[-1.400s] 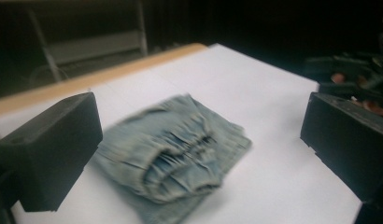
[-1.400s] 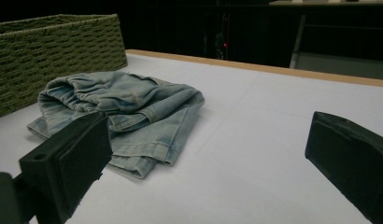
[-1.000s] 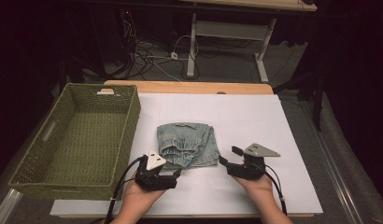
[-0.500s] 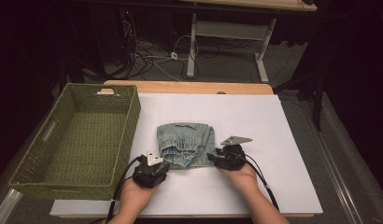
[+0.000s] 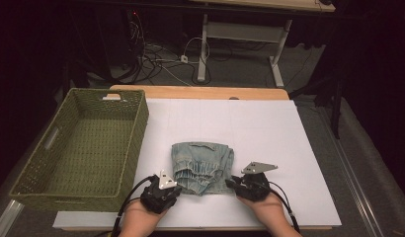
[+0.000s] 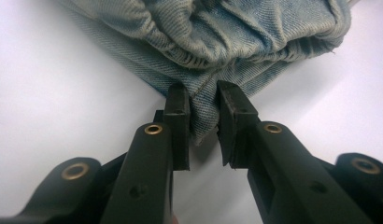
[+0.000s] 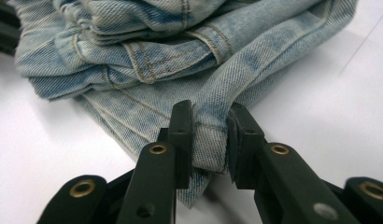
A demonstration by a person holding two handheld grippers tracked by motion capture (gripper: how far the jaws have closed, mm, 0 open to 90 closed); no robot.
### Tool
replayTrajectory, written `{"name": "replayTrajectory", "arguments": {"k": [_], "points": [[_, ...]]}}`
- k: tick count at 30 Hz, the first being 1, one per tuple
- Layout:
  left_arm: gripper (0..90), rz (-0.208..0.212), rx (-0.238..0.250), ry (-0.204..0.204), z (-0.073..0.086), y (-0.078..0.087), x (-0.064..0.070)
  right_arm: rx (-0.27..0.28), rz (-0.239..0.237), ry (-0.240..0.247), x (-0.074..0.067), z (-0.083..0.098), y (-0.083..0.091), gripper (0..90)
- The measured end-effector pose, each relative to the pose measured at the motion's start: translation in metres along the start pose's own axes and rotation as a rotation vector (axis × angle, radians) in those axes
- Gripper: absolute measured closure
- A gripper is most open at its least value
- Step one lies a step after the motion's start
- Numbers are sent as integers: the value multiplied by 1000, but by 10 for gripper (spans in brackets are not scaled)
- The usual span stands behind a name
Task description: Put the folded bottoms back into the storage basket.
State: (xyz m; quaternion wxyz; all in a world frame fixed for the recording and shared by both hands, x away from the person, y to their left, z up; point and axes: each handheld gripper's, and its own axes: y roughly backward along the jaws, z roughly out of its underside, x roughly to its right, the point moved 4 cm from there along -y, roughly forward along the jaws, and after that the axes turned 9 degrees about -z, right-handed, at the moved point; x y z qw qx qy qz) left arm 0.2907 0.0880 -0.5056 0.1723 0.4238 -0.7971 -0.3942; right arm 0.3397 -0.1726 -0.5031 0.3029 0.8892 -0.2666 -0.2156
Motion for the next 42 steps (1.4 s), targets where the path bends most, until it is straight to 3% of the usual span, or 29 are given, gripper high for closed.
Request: {"name": "replayTrajectory", "arguments": {"k": [1, 5, 8, 9, 10, 11, 12, 13, 14, 15, 16, 18, 21, 22, 24, 25, 27, 34, 36, 38, 39, 40, 42], "points": [[737, 20, -8, -12, 4, 5, 7, -6, -6, 12, -7, 7, 8, 748], [720, 26, -2, -26, 9, 9, 15, -8, -13, 20, -15, 18, 17, 738], [597, 25, 6, -13, 13, 11, 14, 2, -15, 10, -17, 23, 20, 670], [526, 15, 32, -4, 14, 15, 10, 21, -24, 4, -15, 21, 22, 561], [467, 15, 32, -4, 14, 15, 10, 21, -24, 4, -15, 21, 22, 561], [425, 3, 78, 4, 14, 20, 6, 63, -22, 12, -13, 20, 27, 455], [399, 3, 78, 4, 14, 20, 6, 63, -22, 12, -13, 20, 27, 455], [371, 7, 106, 15, 14, 22, 3, 122, -12, 33, -10, 17, 34, 374], [371, 7, 135, 27, 13, 24, 1, 122, -12, 33, -10, 17, 34, 374], [277, 2, 186, 44, 11, 27, -4, 182, 2, 36, -5, 15, 42, 301], [243, 0, 204, 51, 10, 27, -6, 210, 16, 37, -2, 14, 47, 262], [200, -3, 220, 57, 10, 28, -7, 236, 33, 38, 2, 14, 52, 228], [65, -9, 222, 70, 9, 26, -10, 304, 91, 30, 17, 16, 67, 137], [0, -5, 212, 82, 8, 24, -11, 332, 126, 12, 28, 19, 76, 54], [0, -5, 218, 85, 7, 24, -12, 339, 147, 5, 33, 21, 79, 7], [0, -11, 221, 88, 7, 24, -12, 347, 185, -18, 39, 24, 83, 1], [0, -11, 213, 90, 7, 23, -13, 363, 190, -47, 43, 24, 84, 1], [0, -28, 141, 78, 9, 17, -14, 350, 183, -32, 39, 23, 78, 1], [0, -29, 81, 63, 10, 13, -14, 346, 183, -30, 39, 23, 77, 1], [0, -43, 2, 20, 13, 8, -13, 344, 182, -31, 39, 23, 76, 1], [0, -43, 2, 20, 13, 8, -13, 344, 182, -31, 39, 23, 76, 1], [0, -51, -39, 0, 14, 5, -11, 346, 183, -31, 39, 23, 75, 1], [0, -56, -58, -10, 14, 5, -10, 346, 181, -33, 40, 22, 75, 1]]}}
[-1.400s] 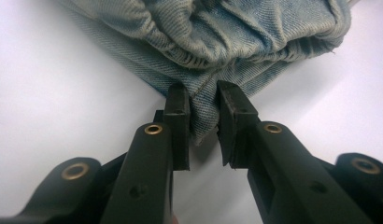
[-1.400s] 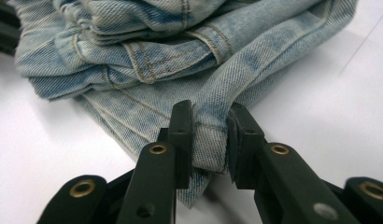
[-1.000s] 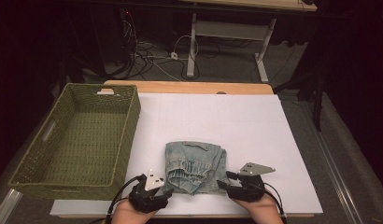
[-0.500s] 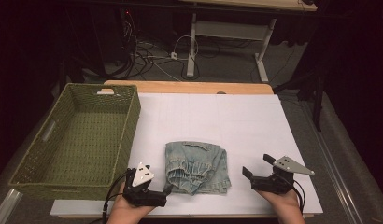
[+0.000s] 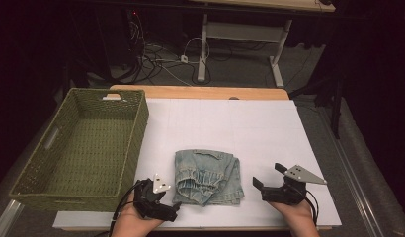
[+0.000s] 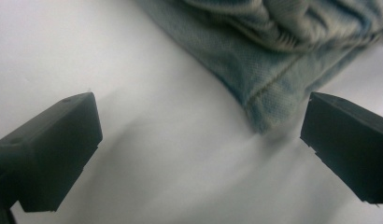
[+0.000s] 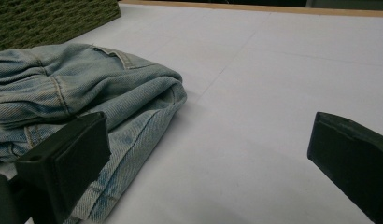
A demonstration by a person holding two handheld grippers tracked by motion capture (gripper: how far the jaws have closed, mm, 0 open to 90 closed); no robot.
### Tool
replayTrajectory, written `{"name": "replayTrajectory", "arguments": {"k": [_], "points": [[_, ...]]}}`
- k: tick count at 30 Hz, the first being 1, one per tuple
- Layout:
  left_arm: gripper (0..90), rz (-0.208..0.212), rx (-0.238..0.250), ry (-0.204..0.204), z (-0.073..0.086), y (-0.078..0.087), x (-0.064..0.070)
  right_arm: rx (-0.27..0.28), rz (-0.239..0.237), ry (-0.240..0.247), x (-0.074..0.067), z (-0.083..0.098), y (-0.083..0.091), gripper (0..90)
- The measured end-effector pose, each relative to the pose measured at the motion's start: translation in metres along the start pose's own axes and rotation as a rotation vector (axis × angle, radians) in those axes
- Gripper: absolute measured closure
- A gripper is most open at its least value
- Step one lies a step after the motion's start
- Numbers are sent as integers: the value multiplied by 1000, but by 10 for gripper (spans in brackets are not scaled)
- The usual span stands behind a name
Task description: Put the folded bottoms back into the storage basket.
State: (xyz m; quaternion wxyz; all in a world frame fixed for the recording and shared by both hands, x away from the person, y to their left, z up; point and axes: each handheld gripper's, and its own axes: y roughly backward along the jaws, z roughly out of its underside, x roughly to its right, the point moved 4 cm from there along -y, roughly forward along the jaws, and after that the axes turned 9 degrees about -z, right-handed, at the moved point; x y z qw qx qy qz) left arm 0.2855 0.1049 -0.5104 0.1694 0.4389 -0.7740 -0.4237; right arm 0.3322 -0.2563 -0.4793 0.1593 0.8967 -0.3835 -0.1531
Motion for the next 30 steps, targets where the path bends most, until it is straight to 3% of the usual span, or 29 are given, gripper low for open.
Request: {"name": "replayTrajectory", "arguments": {"k": [4, 9, 13, 16, 17, 18, 19, 22, 23, 24, 30], "points": [[0, -8, -45, -1, 2, 0, 2, 1, -11, -3, 0, -1, -4, 1], [0, 19, -116, 19, 3, 2, 2, -4, -32, 8, -3, -4, -10, 1], [0, 18, -205, 0, -3, 3, 3, -4, -51, 13, -4, -5, -14, 1], [11, 23, -229, -6, -5, 4, 4, -6, -56, 13, -4, -6, -15, 1], [11, 30, -271, -22, -8, 4, 5, -7, -65, 15, -5, -7, -17, 1], [12, 30, -271, -22, -8, 4, 5, -7, -65, 15, -5, -7, -17, 1], [17, 35, -311, -42, -11, 4, 6, -8, -69, 19, -6, -7, -17, 1], [41, 40, -342, -53, -15, 3, 7, -7, -72, 22, -7, -7, -17, 1], [46, 44, -378, -72, -18, 3, 8, -5, -74, 22, -8, -7, -16, 1], [49, 44, -378, -72, -18, 3, 8, -5, -74, 22, -8, -7, -16, 1], [49, 55, -497, -114, -29, -1, 11, -2, -79, 19, -9, -7, -16, 1]]}}
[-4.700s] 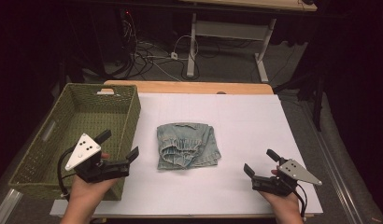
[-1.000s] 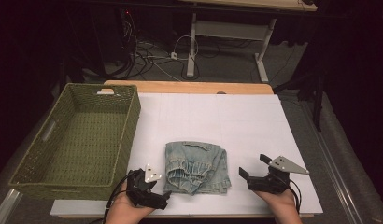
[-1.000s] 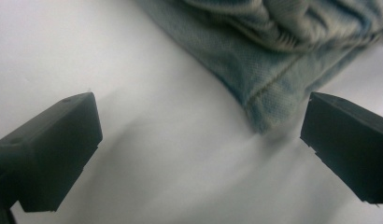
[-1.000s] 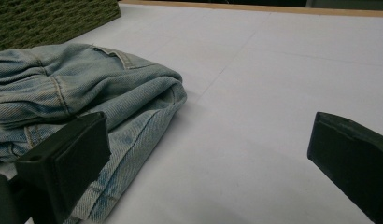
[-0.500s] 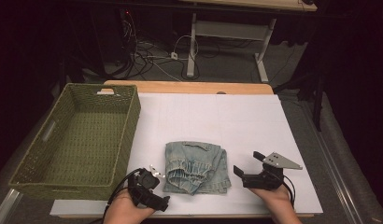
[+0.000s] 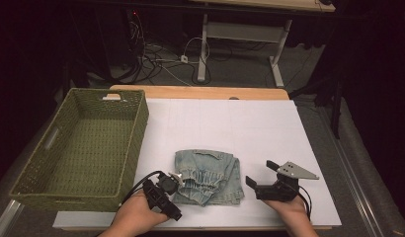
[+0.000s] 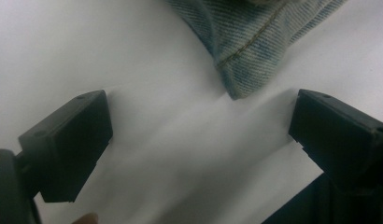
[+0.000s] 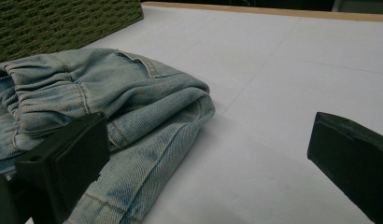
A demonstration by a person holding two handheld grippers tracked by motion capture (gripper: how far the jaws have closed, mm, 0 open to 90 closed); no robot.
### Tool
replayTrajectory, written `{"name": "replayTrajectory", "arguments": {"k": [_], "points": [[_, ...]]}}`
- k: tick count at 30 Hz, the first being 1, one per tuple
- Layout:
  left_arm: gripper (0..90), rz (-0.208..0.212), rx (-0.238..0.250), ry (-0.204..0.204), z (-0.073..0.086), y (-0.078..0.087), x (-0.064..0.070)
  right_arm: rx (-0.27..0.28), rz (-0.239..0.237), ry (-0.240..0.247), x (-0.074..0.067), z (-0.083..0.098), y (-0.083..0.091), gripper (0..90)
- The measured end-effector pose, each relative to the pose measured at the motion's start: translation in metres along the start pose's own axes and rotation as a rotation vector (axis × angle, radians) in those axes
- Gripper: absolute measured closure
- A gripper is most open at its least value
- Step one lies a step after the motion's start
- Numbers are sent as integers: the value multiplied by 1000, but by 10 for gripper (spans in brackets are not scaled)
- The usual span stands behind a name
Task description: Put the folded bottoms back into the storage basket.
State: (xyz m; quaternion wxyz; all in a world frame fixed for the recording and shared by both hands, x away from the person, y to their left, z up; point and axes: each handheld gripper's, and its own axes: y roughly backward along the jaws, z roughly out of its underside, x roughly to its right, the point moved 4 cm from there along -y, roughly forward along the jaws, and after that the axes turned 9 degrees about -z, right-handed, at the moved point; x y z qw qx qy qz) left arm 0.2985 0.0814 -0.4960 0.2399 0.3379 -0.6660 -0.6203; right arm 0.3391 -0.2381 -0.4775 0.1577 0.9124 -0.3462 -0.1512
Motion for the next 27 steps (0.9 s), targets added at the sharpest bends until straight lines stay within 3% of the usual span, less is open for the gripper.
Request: {"name": "replayTrajectory", "arguments": {"k": [7, 10, 15, 19, 24, 27], "points": [[54, 18, -88, -23, -11, 2, 3, -2, -2, 1, -1, 0, 0, 1], [122, 11, -84, -35, -19, 6, 5, -3, -5, 2, -1, 0, 0, 1], [223, -27, -35, -40, -33, 12, 4, -5, -6, -1, 0, 1, 0, 1], [400, -5, -34, -84, -38, 12, 7, -7, -11, -6, 0, 1, -1, 11], [481, 18, -34, -122, -39, 12, 8, -15, -19, -5, 0, 1, -4, 49], [546, 22, -40, -123, -39, 12, 7, -18, -24, -7, 0, -1, -6, 69]]}}
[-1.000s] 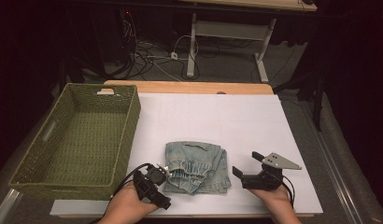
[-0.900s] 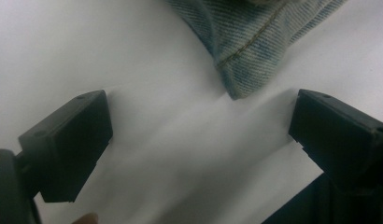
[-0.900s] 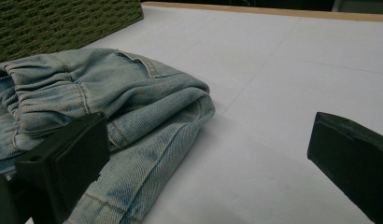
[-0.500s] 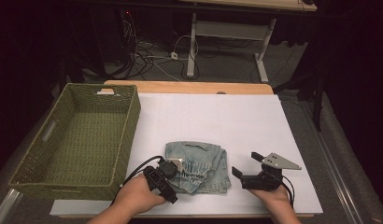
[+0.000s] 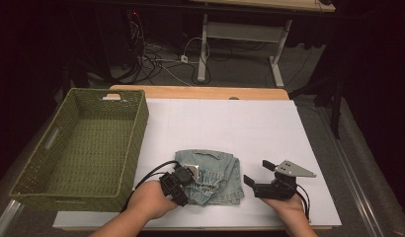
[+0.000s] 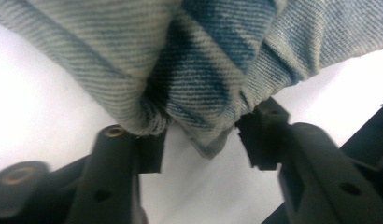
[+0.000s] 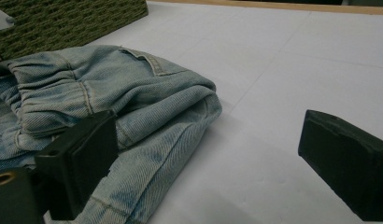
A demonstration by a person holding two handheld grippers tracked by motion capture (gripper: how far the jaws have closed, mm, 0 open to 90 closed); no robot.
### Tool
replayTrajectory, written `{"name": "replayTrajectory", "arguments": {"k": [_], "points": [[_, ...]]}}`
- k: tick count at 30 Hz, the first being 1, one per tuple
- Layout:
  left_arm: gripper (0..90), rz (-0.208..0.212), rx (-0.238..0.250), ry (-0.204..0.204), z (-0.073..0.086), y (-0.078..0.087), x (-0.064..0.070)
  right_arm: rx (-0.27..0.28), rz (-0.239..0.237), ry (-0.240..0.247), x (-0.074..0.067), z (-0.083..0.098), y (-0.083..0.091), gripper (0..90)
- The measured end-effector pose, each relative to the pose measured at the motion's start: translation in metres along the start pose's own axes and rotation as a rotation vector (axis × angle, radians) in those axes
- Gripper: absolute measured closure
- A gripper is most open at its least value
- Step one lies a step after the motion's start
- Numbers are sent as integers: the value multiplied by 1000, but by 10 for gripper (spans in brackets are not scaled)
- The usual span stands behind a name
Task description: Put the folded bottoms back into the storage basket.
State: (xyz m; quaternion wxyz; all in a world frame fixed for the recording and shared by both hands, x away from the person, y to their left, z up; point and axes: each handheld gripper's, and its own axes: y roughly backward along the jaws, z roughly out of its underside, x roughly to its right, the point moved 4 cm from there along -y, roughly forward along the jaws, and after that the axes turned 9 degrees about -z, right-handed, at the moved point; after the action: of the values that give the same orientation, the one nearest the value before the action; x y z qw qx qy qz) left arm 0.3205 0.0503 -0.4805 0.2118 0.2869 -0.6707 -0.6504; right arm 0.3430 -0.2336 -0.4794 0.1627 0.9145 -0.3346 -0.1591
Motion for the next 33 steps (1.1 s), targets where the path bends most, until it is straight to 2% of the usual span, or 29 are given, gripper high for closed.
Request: {"name": "replayTrajectory", "arguments": {"k": [2, 3, 4, 6, 9, 10, 12, 14, 16, 17, 18, 19, 21, 22, 24, 25, 26, 27, 30, 31, 33], "points": [[609, 5, 6, -9, 0, 0, 0, -3, -8, 1, 1, -5, -5, 127], [630, 5, 6, -9, 0, 0, 0, -3, -8, 1, 1, -5, -5, 127], [647, 7, 9, -18, 1, 0, 0, -2, -11, -2, 2, -11, -9, 179], [666, 6, 13, -23, 1, 0, 0, -1, -14, -9, 3, -14, -12, 212], [712, 3, 14, -45, 2, 1, 0, -8, -30, -22, 4, -23, -23, 364], [732, 3, 15, -48, 2, 1, 0, -24, -34, -23, 5, -28, -32, 450], [745, 5, 17, -53, 2, 2, 0, -59, -26, -25, 6, -32, -45, 507], [749, 6, 18, -53, 2, 2, 0, -73, -31, -30, 7, -33, -52, 519], [750, 6, 20, -54, 2, 2, 0, -108, -22, -55, 11, -33, -71, 524], [750, 6, 20, -54, 2, 2, 0, -108, -22, -55, 11, -33, -71, 524], [750, 7, 20, -55, 2, 2, 0, -160, -10, -69, 14, -29, -81, 488], [750, 7, 20, -55, 2, 2, 0, -160, -10, -69, 14, -29, -81, 488], [750, 7, 20, -56, 2, 2, 0, -209, -12, -95, 16, -21, -86, 451], [751, 7, 20, -56, 2, 2, 0, -230, -24, -109, 17, -19, -87, 439], [750, 6, 19, -56, 2, 2, 0, -251, -59, -168, 18, -14, -86, 445], [750, 6, 19, -56, 2, 2, 0, -251, -59, -168, 18, -14, -86, 445], [750, 4, 19, -54, 2, 2, 0, -249, -91, -175, 15, -12, -85, 563], [751, 4, 19, -54, 2, 2, 0, -249, -91, -175, 15, -12, -85, 563], [751, 3, 22, -51, 3, 2, 1, -247, -106, -171, 11, -11, -84, 675], [751, 3, 23, -49, 3, 2, 1, -237, -106, -164, 9, -12, -82, 736], [751, 3, 23, -48, 3, 2, 1, -234, -100, -148, 7, -13, -82, 750]]}}
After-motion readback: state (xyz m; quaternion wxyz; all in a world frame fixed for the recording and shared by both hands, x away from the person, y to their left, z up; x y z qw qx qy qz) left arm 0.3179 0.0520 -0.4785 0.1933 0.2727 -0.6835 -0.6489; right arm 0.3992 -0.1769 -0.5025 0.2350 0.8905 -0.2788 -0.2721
